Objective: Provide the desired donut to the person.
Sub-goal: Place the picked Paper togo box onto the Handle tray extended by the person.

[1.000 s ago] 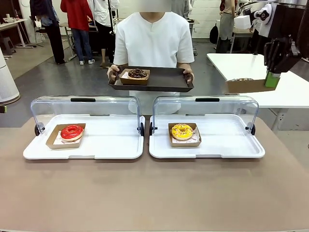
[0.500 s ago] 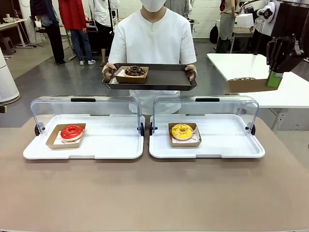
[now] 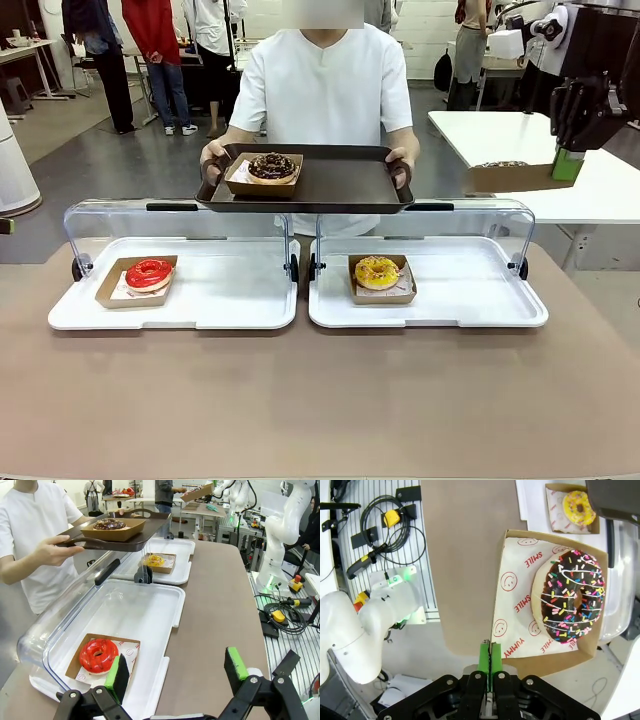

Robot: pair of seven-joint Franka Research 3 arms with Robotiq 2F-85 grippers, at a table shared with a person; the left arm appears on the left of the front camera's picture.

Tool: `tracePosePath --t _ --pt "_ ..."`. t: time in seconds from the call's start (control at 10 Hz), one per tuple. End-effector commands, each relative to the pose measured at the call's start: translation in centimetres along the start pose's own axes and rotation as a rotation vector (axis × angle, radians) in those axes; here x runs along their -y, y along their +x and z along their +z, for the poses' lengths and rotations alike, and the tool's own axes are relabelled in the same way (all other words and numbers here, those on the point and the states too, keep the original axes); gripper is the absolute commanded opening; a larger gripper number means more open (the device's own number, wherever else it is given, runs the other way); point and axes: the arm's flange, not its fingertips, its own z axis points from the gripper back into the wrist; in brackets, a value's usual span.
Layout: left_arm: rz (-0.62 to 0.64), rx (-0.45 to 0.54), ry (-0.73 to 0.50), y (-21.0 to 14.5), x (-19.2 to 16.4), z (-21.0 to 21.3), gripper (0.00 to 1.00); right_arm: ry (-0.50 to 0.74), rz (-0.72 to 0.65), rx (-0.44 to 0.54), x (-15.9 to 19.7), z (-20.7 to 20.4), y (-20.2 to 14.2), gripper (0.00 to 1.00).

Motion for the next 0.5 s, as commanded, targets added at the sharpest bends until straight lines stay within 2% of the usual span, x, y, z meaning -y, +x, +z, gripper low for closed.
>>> tracePosePath --t 0.0,0.4 --pt "-0.007 0.009 0.003 0.1 0.1 0.08 1.0 0.003 -0.007 0.0 -0.43 -0.37 0.02 0.0" --pt "-0.007 0.009 0.003 0.1 0.1 0.08 1.0 0.003 -0.007 0.0 -0.43 -0.37 0.02 0.0"
